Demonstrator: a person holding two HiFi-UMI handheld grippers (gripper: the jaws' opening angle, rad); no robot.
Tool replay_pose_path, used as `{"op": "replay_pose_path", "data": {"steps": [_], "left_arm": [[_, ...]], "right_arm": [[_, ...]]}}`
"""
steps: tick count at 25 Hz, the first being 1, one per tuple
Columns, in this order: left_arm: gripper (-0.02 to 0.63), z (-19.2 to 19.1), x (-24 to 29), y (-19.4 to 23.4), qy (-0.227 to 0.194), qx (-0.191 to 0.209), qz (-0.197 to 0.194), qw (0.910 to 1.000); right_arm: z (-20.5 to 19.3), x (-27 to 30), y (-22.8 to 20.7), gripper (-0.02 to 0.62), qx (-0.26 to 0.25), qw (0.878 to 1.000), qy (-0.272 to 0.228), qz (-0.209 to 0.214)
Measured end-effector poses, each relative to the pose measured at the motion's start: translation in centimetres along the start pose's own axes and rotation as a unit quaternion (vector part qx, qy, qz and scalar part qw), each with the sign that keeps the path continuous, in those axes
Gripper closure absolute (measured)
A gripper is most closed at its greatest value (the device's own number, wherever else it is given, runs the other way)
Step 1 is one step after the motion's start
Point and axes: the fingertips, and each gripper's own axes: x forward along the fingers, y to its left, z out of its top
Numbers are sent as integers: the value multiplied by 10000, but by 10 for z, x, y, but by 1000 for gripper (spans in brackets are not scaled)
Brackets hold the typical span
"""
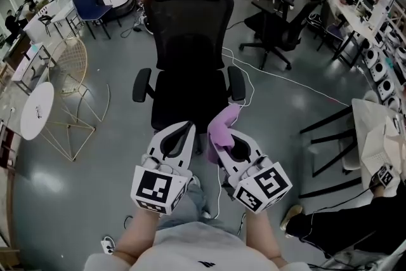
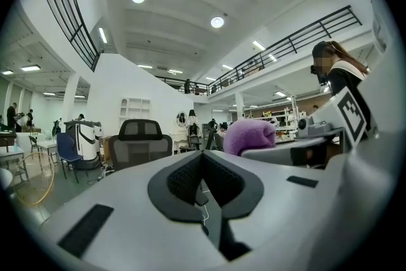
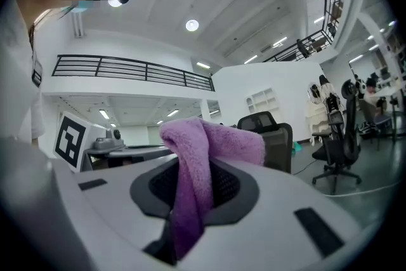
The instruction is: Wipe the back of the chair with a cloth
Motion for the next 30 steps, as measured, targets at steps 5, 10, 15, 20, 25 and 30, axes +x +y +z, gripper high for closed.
{"op": "replay_pose_path", "data": {"steps": [5, 10, 15, 20, 25, 30], "left_arm": [[597, 6, 33, 25, -52, -50, -50, 10000], [597, 12, 69, 46, -100, -59, -122, 9999], [597, 10, 98, 75, -65, -107, -124, 9998], [597, 14, 118, 103, -108, -124, -126, 9998], [597, 14, 130, 124, -179, -195, -136, 9996], [597, 10, 137, 130, -166, -257, -170, 9994]], "right_arm": [[14, 29, -23, 522, 42, 10000, -49, -29], [21, 58, -56, 522, 81, 9999, -17, -144], [22, 92, -79, 522, 125, 9998, 47, -157], [27, 122, -94, 522, 81, 9997, 92, -189], [33, 141, -103, 522, -25, 9996, 67, -283], [35, 148, -111, 522, -42, 9994, 89, -343]]}}
